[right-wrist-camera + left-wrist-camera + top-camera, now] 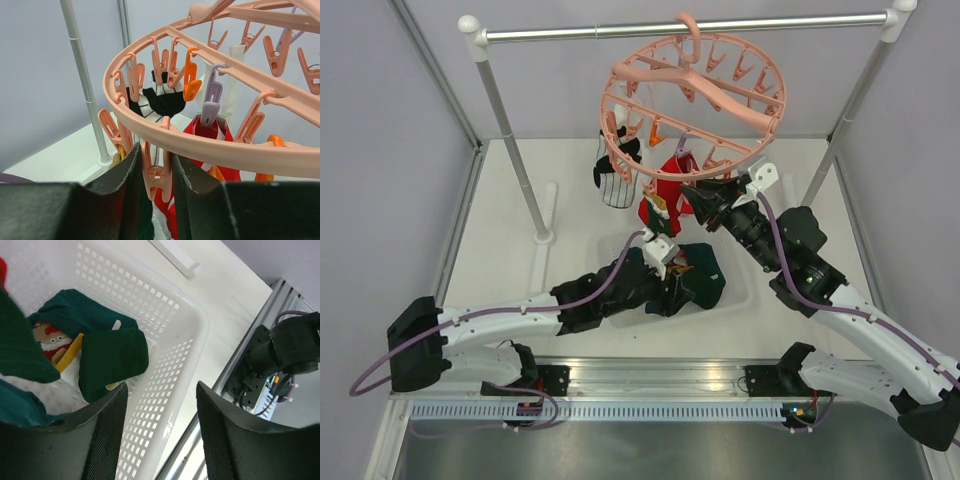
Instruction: Remove the socks clipped to the hanger
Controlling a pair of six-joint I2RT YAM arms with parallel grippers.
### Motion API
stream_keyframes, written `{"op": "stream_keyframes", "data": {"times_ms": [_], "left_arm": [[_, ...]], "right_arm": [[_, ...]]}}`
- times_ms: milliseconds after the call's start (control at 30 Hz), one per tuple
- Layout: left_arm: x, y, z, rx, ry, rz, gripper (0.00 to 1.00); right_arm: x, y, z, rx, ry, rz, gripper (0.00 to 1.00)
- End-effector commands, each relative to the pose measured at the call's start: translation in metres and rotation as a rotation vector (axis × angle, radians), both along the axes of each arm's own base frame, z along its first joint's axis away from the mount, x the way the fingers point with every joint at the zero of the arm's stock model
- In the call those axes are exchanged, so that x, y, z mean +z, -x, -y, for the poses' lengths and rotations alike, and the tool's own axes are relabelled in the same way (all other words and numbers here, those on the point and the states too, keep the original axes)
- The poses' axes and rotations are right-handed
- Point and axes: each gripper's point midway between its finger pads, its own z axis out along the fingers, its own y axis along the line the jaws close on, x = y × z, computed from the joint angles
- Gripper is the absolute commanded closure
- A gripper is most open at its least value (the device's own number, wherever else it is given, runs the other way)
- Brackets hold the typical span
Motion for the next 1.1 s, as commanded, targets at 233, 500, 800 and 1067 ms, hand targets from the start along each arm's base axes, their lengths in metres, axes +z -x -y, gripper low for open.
{"op": "stream_keyframes", "data": {"times_ms": [233,500,800,1067], "left_arm": [[0.049,-0.012,-0.054,0.196,0.198,0.077,0.36],[0.050,-0.047,-0.073,0.283,0.271,0.070,0.33],[0.066,-0.065,-0.059,0.084,0.392,0.151,0.28],[0.062,-0.090,-0.050,0.068,0.367,0.184,0.26]], "right_arm": [[0.036,0.006,0.034,-0.112,-0.066,0.052,0.89],[0.035,0.006,0.041,-0.142,-0.067,0.042,0.89],[0.037,0.007,0.043,-0.142,-0.067,0.042,0.90],[0.038,0.007,0.039,-0.128,-0.063,0.044,0.90]]}}
